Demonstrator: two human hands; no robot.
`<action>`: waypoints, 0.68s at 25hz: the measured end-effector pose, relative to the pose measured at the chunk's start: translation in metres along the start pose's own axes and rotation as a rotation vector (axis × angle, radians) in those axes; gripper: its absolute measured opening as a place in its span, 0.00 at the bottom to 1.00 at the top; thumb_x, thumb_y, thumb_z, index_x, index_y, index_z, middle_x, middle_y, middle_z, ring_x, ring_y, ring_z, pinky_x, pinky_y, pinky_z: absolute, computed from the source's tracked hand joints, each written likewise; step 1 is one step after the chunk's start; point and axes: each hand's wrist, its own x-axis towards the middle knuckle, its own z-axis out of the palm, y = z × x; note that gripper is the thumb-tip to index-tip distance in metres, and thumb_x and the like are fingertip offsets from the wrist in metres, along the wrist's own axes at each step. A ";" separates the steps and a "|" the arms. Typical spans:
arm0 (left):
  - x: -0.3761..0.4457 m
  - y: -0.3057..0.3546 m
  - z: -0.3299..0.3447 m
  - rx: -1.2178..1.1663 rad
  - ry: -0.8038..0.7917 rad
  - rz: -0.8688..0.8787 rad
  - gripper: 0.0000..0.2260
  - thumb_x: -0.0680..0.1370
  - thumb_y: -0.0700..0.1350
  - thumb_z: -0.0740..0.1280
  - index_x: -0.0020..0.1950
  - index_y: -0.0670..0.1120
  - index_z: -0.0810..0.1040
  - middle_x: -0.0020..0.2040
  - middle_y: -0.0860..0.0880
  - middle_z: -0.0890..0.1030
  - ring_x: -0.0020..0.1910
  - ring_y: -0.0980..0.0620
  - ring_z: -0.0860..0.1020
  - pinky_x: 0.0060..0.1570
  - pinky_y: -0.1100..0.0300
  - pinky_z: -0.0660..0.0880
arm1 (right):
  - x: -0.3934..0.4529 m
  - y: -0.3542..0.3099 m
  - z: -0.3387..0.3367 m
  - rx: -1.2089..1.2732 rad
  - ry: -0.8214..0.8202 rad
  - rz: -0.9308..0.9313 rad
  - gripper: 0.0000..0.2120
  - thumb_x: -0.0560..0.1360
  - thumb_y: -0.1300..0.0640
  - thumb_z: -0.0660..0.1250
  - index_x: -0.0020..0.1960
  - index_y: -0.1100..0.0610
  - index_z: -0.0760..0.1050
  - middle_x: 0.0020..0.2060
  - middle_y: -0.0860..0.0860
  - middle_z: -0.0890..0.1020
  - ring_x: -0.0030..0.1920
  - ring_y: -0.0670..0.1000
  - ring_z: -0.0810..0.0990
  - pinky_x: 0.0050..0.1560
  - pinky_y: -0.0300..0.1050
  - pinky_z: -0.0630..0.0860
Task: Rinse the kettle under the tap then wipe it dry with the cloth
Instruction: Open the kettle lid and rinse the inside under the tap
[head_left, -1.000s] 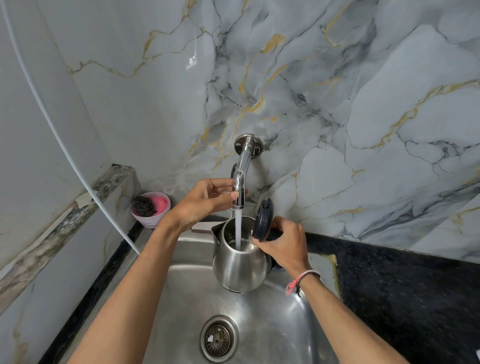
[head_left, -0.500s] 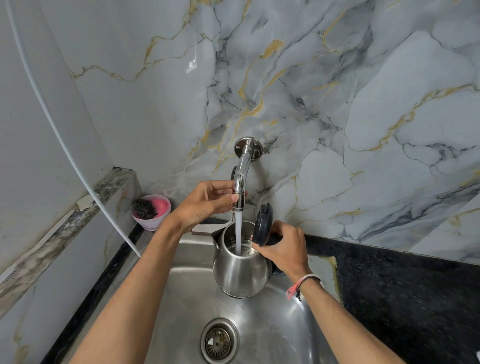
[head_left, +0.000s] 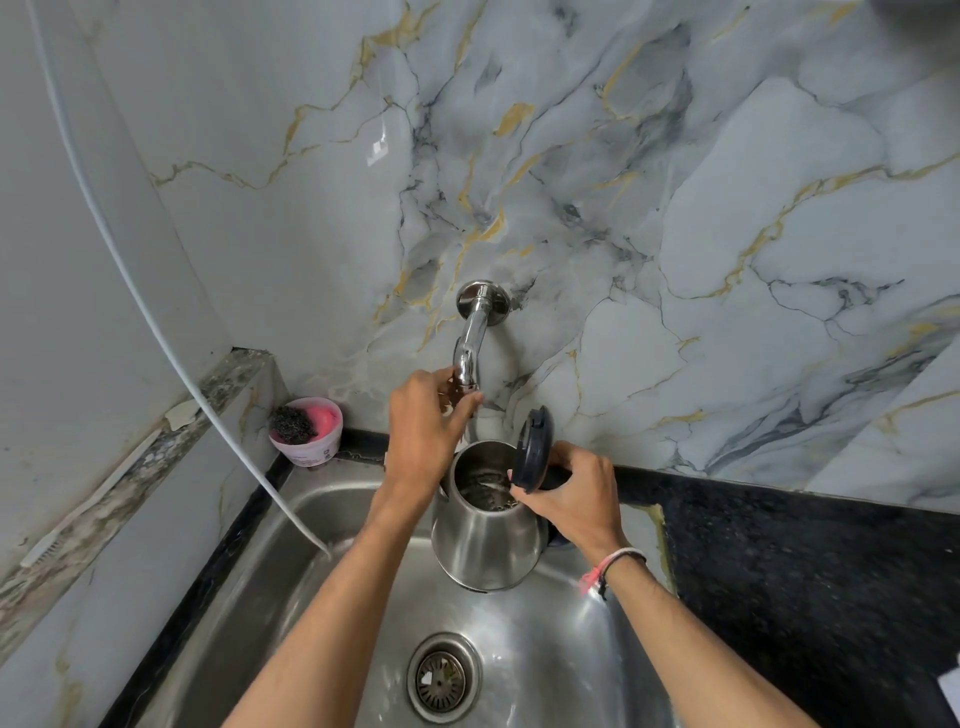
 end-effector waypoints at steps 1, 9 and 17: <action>-0.015 0.003 0.001 0.090 0.000 0.052 0.15 0.79 0.54 0.73 0.57 0.43 0.83 0.51 0.45 0.86 0.53 0.47 0.84 0.57 0.50 0.80 | -0.005 0.005 -0.010 -0.009 0.022 0.002 0.21 0.59 0.38 0.78 0.39 0.54 0.83 0.34 0.46 0.88 0.38 0.46 0.87 0.41 0.52 0.84; -0.159 0.054 0.085 0.584 -0.470 0.384 0.46 0.77 0.73 0.46 0.84 0.40 0.51 0.85 0.41 0.51 0.85 0.46 0.50 0.83 0.50 0.52 | -0.080 0.072 -0.155 -0.011 0.130 -0.065 0.13 0.59 0.44 0.82 0.35 0.48 0.81 0.38 0.34 0.86 0.35 0.37 0.85 0.34 0.37 0.78; -0.254 0.139 0.183 0.626 -0.490 0.427 0.44 0.79 0.72 0.49 0.81 0.37 0.61 0.82 0.39 0.61 0.81 0.43 0.62 0.78 0.43 0.64 | -0.163 0.153 -0.282 -0.017 0.116 0.008 0.15 0.59 0.43 0.82 0.38 0.50 0.83 0.37 0.34 0.87 0.38 0.37 0.87 0.37 0.34 0.80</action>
